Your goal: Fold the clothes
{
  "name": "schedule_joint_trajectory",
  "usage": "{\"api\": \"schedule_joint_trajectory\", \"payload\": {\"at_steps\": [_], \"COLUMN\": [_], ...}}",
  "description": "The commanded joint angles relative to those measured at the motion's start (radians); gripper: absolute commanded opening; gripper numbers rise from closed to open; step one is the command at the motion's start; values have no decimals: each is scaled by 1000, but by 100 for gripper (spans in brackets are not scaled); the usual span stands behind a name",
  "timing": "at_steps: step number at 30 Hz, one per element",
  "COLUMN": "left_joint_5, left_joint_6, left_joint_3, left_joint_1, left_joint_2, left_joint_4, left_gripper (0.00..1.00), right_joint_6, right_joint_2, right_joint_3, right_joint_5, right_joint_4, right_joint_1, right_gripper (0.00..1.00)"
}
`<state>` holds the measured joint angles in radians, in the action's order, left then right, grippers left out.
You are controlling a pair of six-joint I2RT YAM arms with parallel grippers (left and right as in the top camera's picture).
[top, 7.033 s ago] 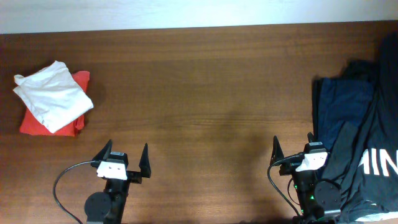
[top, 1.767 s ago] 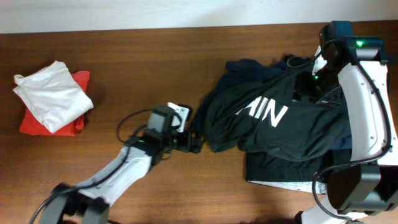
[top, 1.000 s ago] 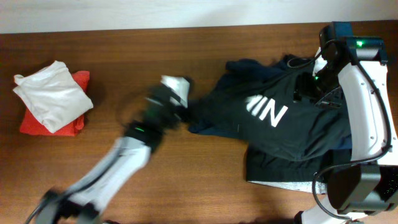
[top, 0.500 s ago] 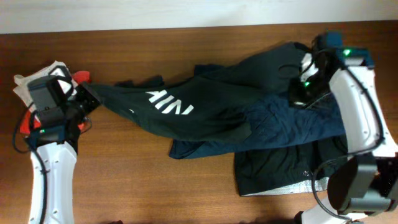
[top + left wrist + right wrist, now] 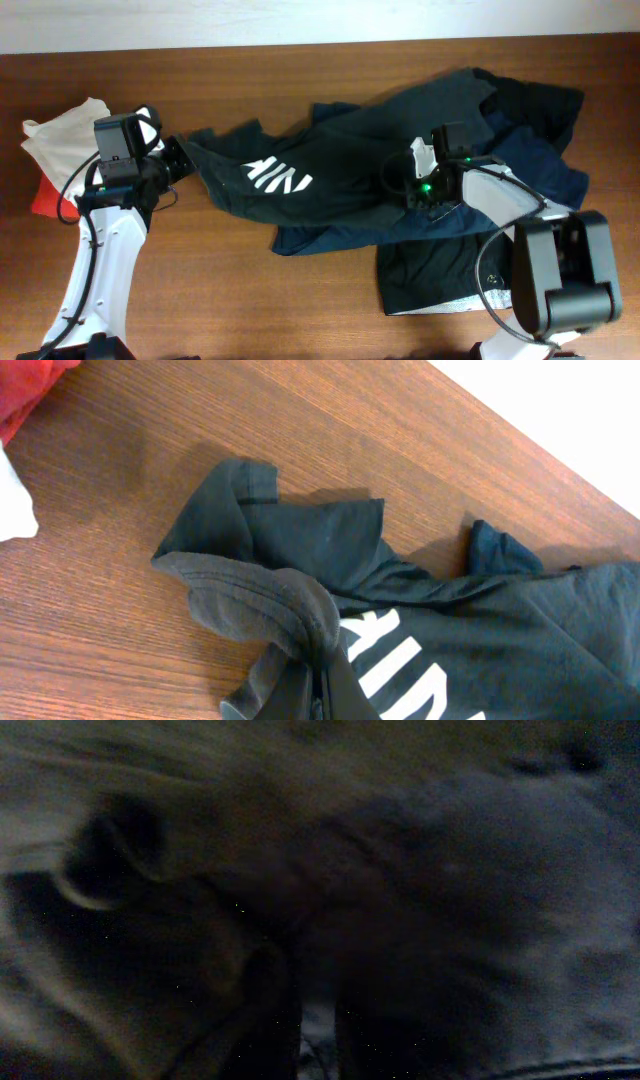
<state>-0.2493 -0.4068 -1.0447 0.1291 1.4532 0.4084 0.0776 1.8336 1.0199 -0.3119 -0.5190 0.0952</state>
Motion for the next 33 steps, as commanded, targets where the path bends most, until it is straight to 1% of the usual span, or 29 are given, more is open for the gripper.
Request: {"api": "schedule_joint_trajectory", "payload": {"at_steps": [1, 2, 3, 4, 6, 7, 8, 9, 11, 12, 13, 14, 15, 16, 17, 18, 20, 21, 22, 23, 24, 26, 29, 30, 31, 32, 33], "left_joint_5": [3, 3, 4, 4, 15, 37, 58, 108, 145, 145, 145, 146, 146, 146, 172, 223, 248, 259, 269, 269, 283, 291, 290, 259, 188, 93, -8], "left_joint_6": [20, 20, 20, 20, 20, 21, 60, 88, 87, 87, 87, 87, 87, 87, 87, 87, 88, 87, 87, 87, 87, 87, 87, 87, 87, 87, 87], "left_joint_3": [-3, -3, -3, -3, -3, -3, -3, -3, -3, -3, -3, -3, -3, -3, -3, -3, -3, -3, -3, -3, -6, -36, -133, -161, -169, -169, -169], "left_joint_1": [-3, -3, -3, -3, -3, -2, -2, -2, -2, -2, -2, -2, -2, -2, -2, -2, -2, -2, -2, -2, 1, 23, 64, 64, 64, 63, 59], "left_joint_2": [4, 4, 4, 4, 4, 4, 4, 4, 4, 4, 4, 4, 4, 4, 4, 4, 4, 4, 4, 4, 4, 6, 34, 49, 59, 63, 67], "left_joint_4": [6, 13, 20, 23, 23, 24, 19, 19, -1, -27, -47, -63, -72, -78, -79, -79, -84, -96, -137, -195, -312, -388, -389, -357, -316, -233, -113], "left_gripper": [0, 0, 0, 1, 0, 0, 0, 0, 0, 0, 0, 0, 0, 1, 1, 1, 1, 1, 0, 0, 0, 0, 0, 2, 41, 80, 99], "right_joint_6": [184, 243, 299, 326, 329, 338, 359, 357, 339, 337, 264, 153, 14, -100, -151, -153, -152, -152, -148, -134, -58, -43, -48, -74, -103, -109, -127], "right_joint_2": [138, 155, 152, 147, 135, 128, 121, 115, 113, 113, 108, 100, 87, 79, 76, 76, 76, 76, 76, 76, 76, 76, 76, 76, 76, 76, 76], "right_joint_3": [-13, -12, -7, 14, 114, 182, 250, 317, 388, 412, 430, 444, 459, 478, 488, 486, 484, 484, 484, 484, 484, 484, 484, 483, 482, 482, 482], "right_joint_5": [346, 397, 443, 464, 463, 462, 446, 415, 390, 364, 264, 129, -33, -142, -175, -174, -173, -162, -110, -40, 92, 123, 111, 89, 69, 69, 69], "right_joint_4": [-82, -124, -175, -225, -367, -438, -496, -536, -586, -604, -603, -589, -579, -594, -611, -612, -602, -591, -574, -568, -576, -601, -652, -672, -694, -713, -724], "right_joint_1": [-107, -176, -275, -355, -566, -663, -749, -815, -856, -854, -836, -810, -775, -732, -681, -625, -560, -528, -486, -456, -418, -389, -370, -362, -349, -333, -317], "right_gripper": [17, 17, 17, 15, 4, 4, 4, 4, 4, 4, 4, 5, 8, 13, 15, 25, 28, 33, 38, 38, 38, 38, 38, 38, 38, 38, 38]}}
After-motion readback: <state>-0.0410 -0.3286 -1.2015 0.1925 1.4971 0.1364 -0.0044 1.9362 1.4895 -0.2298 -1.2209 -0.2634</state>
